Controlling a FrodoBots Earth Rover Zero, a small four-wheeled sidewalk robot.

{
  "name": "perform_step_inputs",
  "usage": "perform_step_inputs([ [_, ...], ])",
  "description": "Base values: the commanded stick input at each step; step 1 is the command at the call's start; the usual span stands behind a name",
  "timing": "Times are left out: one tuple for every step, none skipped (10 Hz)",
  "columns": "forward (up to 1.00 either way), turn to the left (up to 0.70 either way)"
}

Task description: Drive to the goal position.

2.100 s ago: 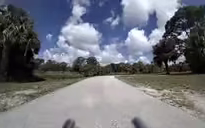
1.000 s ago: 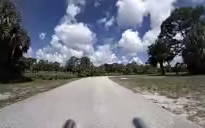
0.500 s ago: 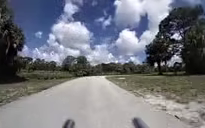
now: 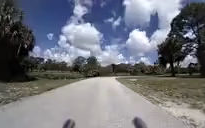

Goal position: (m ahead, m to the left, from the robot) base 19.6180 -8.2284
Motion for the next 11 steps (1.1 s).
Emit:
perform_step_inputs([
  [0.70, 0.00],
  [0.70, 0.00],
  [0.70, 0.00],
  [0.70, 0.00],
  [0.70, 0.20],
  [0.70, 0.35],
  [0.70, 0.34],
  [0.70, 0.20],
  [0.70, 0.06],
  [0.70, 0.00],
  [0.70, 0.00],
])
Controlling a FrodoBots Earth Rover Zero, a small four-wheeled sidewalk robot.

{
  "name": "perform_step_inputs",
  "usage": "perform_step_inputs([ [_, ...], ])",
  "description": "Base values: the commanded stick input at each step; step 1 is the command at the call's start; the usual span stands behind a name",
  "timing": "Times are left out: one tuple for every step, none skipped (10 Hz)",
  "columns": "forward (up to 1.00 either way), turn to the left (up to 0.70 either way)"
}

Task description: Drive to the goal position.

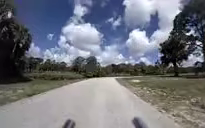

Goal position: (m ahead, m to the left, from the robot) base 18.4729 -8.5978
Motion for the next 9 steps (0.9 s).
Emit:
perform_step_inputs([
  [0.70, 0.00],
  [0.70, 0.00],
  [0.70, 0.19],
  [0.70, 0.35],
  [0.70, 0.34],
  [0.70, 0.31],
  [0.70, 0.22],
  [0.70, 0.11],
  [0.70, 0.00],
])
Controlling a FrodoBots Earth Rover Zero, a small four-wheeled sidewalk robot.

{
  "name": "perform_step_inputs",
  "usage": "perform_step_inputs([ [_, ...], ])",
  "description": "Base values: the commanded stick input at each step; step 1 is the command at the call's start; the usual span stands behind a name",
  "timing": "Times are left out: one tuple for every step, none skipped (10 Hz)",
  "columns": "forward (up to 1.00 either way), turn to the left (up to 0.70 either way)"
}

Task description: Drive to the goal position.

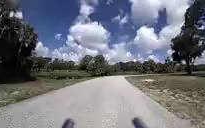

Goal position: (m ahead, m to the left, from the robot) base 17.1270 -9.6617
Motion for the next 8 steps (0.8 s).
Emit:
perform_step_inputs([
  [0.70, 0.00],
  [0.70, 0.00],
  [0.70, 0.00],
  [0.70, 0.00],
  [0.70, 0.00],
  [0.70, 0.00],
  [0.70, 0.00],
  [0.70, 0.00],
])
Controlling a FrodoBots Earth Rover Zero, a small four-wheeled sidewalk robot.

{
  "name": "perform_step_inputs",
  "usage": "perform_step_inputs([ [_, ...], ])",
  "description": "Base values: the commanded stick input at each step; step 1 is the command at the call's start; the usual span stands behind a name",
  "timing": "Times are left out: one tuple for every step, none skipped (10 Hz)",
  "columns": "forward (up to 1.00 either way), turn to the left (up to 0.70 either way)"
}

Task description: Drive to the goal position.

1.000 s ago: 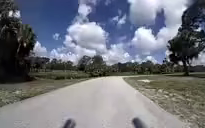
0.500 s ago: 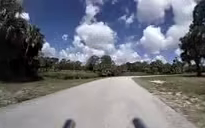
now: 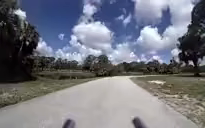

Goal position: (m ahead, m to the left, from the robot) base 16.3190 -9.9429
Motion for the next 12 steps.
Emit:
perform_step_inputs([
  [0.70, 0.00],
  [0.70, 0.00],
  [0.70, 0.00],
  [0.70, 0.00],
  [0.70, 0.00],
  [0.70, 0.00],
  [0.70, 0.00],
  [0.70, 0.00],
  [0.70, 0.00],
  [0.70, 0.00],
  [0.70, 0.00],
  [0.70, 0.00],
])
